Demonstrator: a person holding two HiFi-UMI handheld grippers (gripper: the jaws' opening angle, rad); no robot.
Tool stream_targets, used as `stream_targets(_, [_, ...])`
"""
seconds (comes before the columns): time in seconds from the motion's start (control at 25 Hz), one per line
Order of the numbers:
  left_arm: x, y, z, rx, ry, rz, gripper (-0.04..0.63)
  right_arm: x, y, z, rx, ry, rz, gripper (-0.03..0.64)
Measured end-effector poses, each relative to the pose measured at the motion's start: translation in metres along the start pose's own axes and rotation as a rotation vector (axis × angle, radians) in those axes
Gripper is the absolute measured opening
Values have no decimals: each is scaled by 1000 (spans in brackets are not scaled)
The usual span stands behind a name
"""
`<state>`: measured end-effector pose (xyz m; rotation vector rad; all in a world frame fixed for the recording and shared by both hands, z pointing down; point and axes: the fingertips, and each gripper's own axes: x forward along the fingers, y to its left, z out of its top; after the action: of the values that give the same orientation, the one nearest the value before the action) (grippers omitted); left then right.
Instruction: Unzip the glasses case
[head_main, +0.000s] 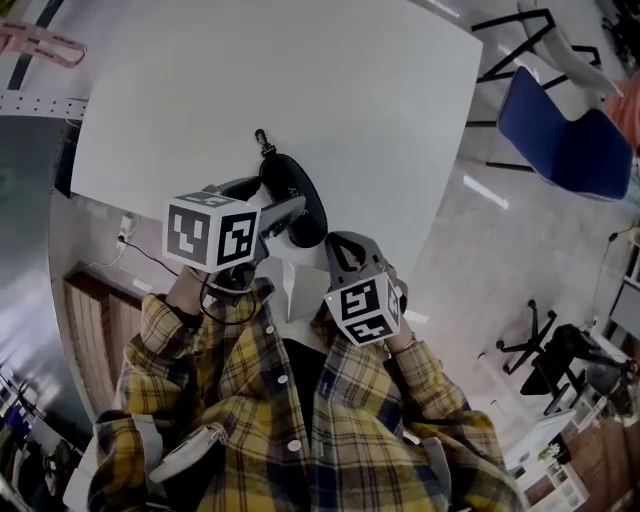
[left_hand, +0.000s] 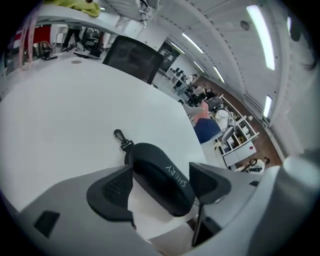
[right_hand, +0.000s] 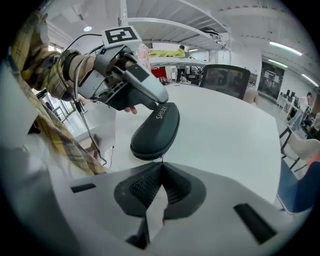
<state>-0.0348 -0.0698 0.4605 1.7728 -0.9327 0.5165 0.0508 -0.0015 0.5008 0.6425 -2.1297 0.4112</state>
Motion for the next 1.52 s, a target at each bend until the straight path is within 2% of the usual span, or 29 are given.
stream_targets(0.08, [-1, 4, 5, -46, -35, 8, 339, 7, 14, 9, -12, -7, 31, -2])
stream_targets(0.16, [-1, 12, 8, -54, -44, 50, 341, 12, 27, 17, -26, -15, 59, -2])
stream_targets(0.28, [2, 25, 3, 2, -27, 151, 334, 16, 41, 26, -36, -20, 95, -2])
stream_targets(0.36, [3, 28, 1, 51, -27, 177, 334, 19, 47, 26, -41, -15, 111, -2])
stream_targets(0.48, [3, 28, 0, 93, -46, 171, 333, 20, 47, 25, -48, -10, 123, -2])
stream_targets(0.68, [3, 28, 0, 111, -35, 152, 333, 19, 41, 23, -74, -2, 127, -2])
stream_targets(1.08, [3, 28, -1, 113, -37, 137, 331, 30, 5, 44, -157, -6, 109, 0])
stream_targets(1.52, [2, 29, 0, 114, -31, 127, 331, 56, -22, 75, -248, 3, 157, 0])
